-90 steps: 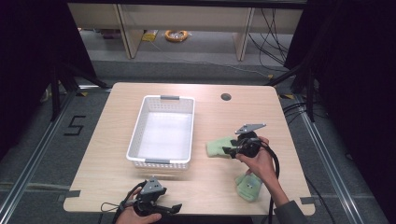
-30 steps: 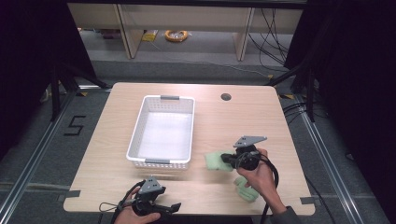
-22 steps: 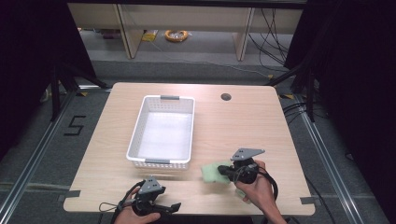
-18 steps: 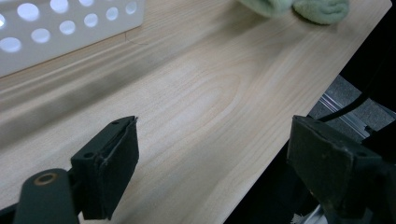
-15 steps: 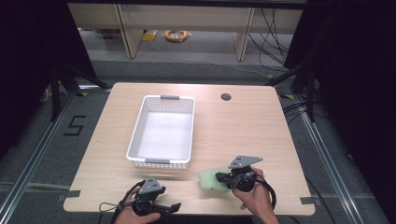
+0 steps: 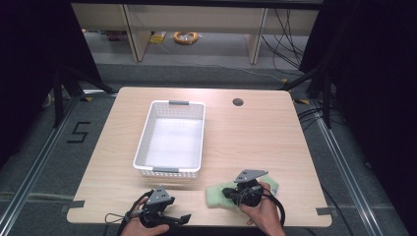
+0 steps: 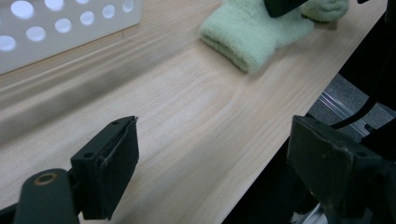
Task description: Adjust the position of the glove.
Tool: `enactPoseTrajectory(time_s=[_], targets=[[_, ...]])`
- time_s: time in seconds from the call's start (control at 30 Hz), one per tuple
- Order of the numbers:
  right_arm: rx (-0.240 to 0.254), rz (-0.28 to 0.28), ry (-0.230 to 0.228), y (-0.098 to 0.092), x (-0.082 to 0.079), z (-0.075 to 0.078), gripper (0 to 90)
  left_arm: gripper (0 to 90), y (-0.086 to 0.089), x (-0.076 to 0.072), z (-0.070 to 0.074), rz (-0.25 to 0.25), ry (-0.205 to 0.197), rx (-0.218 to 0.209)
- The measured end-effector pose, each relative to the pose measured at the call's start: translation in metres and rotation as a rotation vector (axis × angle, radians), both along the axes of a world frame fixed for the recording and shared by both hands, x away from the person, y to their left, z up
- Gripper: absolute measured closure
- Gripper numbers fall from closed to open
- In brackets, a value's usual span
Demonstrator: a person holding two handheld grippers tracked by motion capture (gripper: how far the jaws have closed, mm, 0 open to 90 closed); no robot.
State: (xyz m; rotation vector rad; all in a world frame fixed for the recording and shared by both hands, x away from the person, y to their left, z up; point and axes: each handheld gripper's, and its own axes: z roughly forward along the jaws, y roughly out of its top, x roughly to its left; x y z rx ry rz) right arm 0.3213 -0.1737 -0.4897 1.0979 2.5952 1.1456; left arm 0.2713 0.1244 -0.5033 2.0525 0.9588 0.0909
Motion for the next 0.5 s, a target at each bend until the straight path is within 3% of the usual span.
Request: enactPoseTrajectory(time_s=[0.07,0.1,0.13,0.23,0.4,0.5], targets=[[-0.008,0.011,-0.001,-0.001,0.001,0.001,75.3,15.9,-0.001,0.000,0.000,0.005,-0.006,-0.002],[-0.015,0.019,0.007,-0.002,0.001,0.003,72.8,15.9,0.001,0.000,0.001,-0.007,0.001,0.019],[-0.014,0.029,-0.020,-0.004,0.002,0.005,70.9,15.9,0.000,0.000,0.001,-0.002,-0.001,0.002],[-0.014,0.031,-0.040,-0.012,0.003,0.017,65.6,15.9,0.000,0.000,0.000,0.003,-0.003,-0.004],[-0.018,-0.027,-0.086,-0.040,0.007,0.030,63.9,15.9,-0.001,0.000,0.000,0.004,-0.005,-0.004],[-0.025,-0.067,-0.077,-0.061,0.007,0.033,63.0,15.9,0.000,0.000,0.000,-0.002,-0.002,0.005]])
